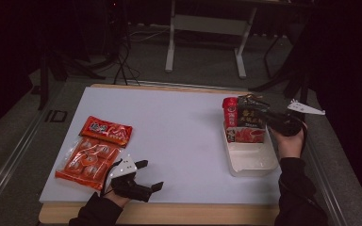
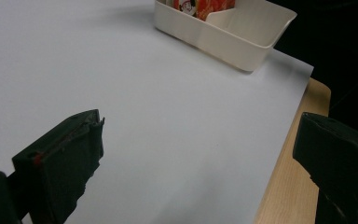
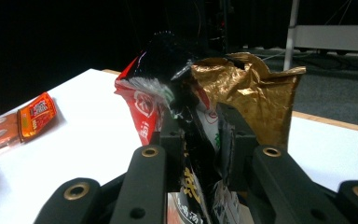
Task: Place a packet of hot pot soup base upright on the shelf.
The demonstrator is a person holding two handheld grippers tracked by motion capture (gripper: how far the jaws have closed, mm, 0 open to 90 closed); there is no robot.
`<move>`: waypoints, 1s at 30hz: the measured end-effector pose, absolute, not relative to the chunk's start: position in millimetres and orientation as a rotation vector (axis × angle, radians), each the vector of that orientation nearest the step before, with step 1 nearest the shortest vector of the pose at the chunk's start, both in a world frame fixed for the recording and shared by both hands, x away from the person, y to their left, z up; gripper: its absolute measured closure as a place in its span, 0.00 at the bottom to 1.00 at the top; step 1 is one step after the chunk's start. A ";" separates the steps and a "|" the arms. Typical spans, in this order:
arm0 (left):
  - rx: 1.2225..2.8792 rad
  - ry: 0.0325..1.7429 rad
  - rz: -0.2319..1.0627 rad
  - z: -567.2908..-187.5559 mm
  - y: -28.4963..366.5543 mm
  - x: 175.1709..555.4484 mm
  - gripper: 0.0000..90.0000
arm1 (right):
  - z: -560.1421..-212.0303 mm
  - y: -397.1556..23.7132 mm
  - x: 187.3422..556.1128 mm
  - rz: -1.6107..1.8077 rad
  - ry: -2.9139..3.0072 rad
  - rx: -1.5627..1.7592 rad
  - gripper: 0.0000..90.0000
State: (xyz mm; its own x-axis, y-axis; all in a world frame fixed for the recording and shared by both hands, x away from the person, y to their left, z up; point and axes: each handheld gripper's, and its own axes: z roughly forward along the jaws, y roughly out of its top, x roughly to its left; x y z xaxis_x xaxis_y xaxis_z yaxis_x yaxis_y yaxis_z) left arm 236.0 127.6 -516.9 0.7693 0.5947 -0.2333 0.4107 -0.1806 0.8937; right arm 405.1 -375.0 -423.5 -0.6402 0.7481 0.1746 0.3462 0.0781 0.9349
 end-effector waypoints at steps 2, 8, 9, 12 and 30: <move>1.812 0.777 0.201 -516.6 127.5 236.0 0.02 | -422.7 -376.3 404.0 1.580 2.021 1.086 0.78; 1.806 0.777 0.213 -517.4 126.1 235.5 0.02 | -405.2 -373.4 393.8 1.509 2.004 1.168 0.57; 1.814 0.779 0.216 -517.4 126.0 235.6 0.02 | -402.3 -374.6 391.3 1.521 1.996 1.171 0.57; 1.821 0.777 0.222 -517.7 126.4 236.1 0.02 | -395.8 -376.8 385.2 1.528 1.974 1.173 0.54; 1.827 0.814 0.200 -510.7 132.0 239.5 0.04 | -384.5 -338.2 316.1 1.610 2.017 1.016 0.15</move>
State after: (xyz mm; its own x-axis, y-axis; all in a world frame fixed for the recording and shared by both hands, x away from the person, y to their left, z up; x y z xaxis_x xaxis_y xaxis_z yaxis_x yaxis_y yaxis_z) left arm 239.5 132.0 -510.7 0.7522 0.6146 -0.2376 0.4347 -0.1918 0.8799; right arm 316.1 -338.2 -384.5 -0.6736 0.7239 0.1493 0.3059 0.0892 0.9479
